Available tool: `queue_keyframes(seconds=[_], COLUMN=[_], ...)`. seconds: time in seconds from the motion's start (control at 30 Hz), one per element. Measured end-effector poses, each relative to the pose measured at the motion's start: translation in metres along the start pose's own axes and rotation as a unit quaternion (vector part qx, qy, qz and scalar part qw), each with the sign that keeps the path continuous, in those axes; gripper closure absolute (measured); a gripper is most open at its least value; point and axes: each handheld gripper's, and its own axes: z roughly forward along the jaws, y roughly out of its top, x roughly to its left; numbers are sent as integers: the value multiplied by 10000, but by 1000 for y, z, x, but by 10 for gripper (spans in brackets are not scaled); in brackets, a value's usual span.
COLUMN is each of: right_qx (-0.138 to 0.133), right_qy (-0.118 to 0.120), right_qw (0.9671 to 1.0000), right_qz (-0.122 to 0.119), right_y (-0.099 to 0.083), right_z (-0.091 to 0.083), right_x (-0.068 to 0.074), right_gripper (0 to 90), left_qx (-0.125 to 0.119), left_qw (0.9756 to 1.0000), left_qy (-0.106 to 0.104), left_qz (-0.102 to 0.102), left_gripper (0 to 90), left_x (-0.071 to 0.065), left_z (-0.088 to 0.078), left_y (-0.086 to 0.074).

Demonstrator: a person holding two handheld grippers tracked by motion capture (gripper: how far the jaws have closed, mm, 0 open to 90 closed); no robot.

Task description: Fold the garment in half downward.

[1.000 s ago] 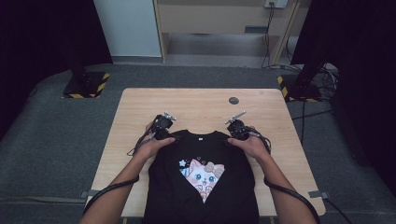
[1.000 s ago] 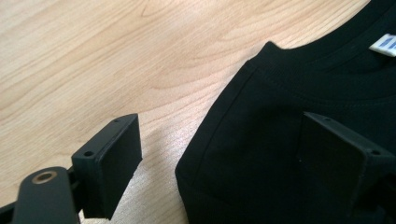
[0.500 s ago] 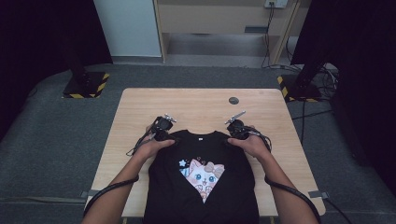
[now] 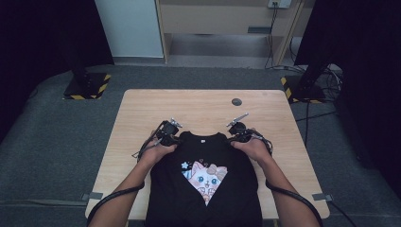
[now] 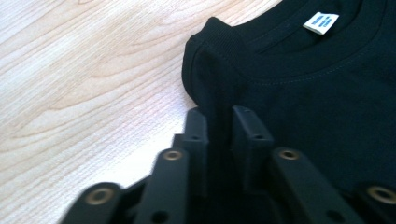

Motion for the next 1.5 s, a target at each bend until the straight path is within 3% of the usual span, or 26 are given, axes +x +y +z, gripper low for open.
queue_keyframes(seconds=[0.17,0.53,0.93,1.5], right_qx=[-1,-202,-240,-472], right_qy=[-31,-181,-215,-337], right_qw=[10000,9996,9995,9983], right_qz=[15,-20,-39,-47], right_y=[2,13,19,45], right_z=[-2,-15,-22,-41], right_x=[2,0,-3,-11], right_gripper=[844,862,864,864], left_qx=[-75,-494,-601,-883], left_qw=[9998,9975,9965,9934], left_qy=[180,493,579,729], left_qz=[1,43,53,98], left_gripper=[862,872,872,872], left_x=[-3,-3,-4,6], left_z=[0,-7,-8,-26], left_y=[0,9,17,41])
